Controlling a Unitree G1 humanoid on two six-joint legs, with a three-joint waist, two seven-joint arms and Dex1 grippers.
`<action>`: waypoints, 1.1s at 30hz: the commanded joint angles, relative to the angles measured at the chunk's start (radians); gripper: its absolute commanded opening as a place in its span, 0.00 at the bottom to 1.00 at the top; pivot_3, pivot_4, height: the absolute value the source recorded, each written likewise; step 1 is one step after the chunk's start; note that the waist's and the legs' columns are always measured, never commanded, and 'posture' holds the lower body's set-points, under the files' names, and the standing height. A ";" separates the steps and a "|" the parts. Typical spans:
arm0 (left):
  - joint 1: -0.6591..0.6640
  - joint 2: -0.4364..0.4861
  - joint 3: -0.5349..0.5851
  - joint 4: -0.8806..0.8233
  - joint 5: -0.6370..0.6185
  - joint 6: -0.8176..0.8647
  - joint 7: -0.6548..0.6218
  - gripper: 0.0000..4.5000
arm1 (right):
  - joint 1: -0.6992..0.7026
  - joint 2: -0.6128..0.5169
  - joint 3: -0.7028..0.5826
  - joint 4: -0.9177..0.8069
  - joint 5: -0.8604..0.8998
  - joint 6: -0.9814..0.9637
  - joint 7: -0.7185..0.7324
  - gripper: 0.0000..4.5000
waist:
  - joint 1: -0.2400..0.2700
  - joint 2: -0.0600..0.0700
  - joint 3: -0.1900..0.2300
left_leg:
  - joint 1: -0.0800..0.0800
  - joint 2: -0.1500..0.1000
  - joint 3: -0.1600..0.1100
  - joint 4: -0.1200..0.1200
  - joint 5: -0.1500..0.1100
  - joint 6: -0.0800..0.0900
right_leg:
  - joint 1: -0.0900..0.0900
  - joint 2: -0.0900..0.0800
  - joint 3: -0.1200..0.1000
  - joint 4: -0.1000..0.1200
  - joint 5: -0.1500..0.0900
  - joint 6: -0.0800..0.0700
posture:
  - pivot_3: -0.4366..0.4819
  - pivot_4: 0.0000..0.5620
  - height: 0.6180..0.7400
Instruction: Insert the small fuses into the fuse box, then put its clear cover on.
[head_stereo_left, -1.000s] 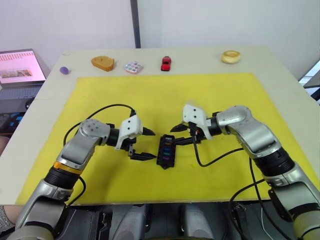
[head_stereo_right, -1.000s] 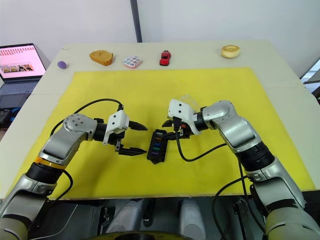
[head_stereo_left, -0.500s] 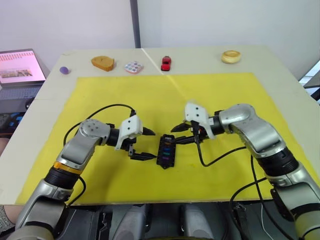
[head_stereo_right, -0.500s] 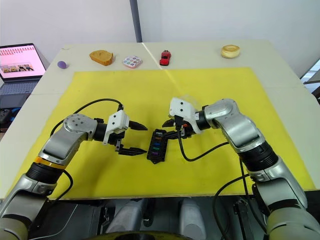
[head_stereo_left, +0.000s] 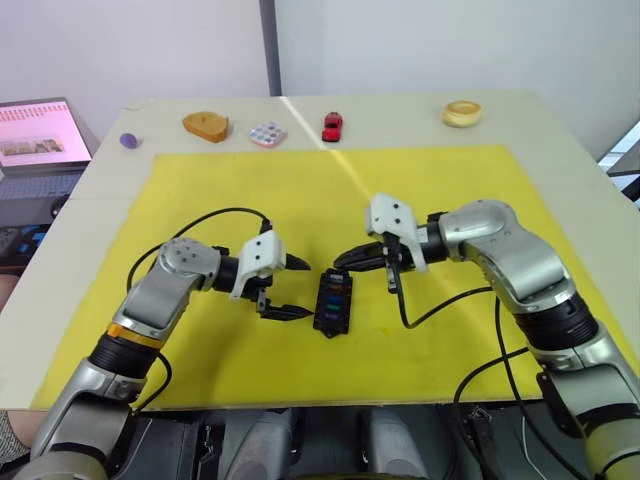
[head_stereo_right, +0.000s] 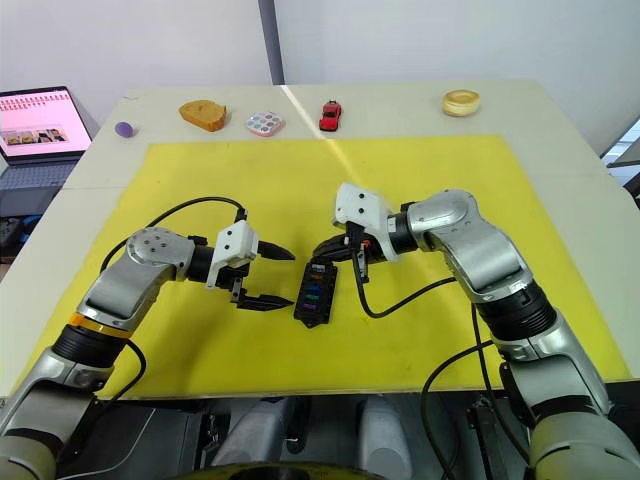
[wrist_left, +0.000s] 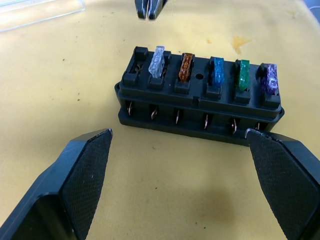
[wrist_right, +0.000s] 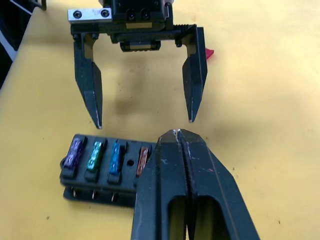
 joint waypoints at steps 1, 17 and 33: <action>-0.003 0.003 0.006 -0.011 -0.002 -0.013 0.000 1.00 | -0.004 0.006 -0.004 -0.008 -0.008 -0.008 -0.017 0.01 | 0.000 0.000 0.000 | 0.000 0.000 0.000 0.000 0.000 0.000 | 0.000 0.000 0.000 0.000 0.000 0.000 | 0.48 0.27 1.00; 0.002 0.005 0.002 -0.014 0.011 -0.024 0.002 1.00 | 0.039 0.020 0.034 0.052 -0.034 -0.042 -0.028 0.01 | 0.000 0.000 0.000 | 0.000 0.000 0.000 0.000 0.000 0.000 | 0.000 0.000 0.000 0.000 0.000 0.000 | 0.48 0.27 1.00; 0.007 0.008 -0.001 -0.021 0.012 -0.017 0.004 1.00 | 0.092 -0.002 0.082 0.089 -0.078 -0.089 -0.015 0.01 | 0.000 0.000 0.000 | 0.001 0.000 0.000 0.000 0.000 0.000 | 0.001 0.000 0.000 0.000 0.000 0.000 | 0.48 0.27 1.00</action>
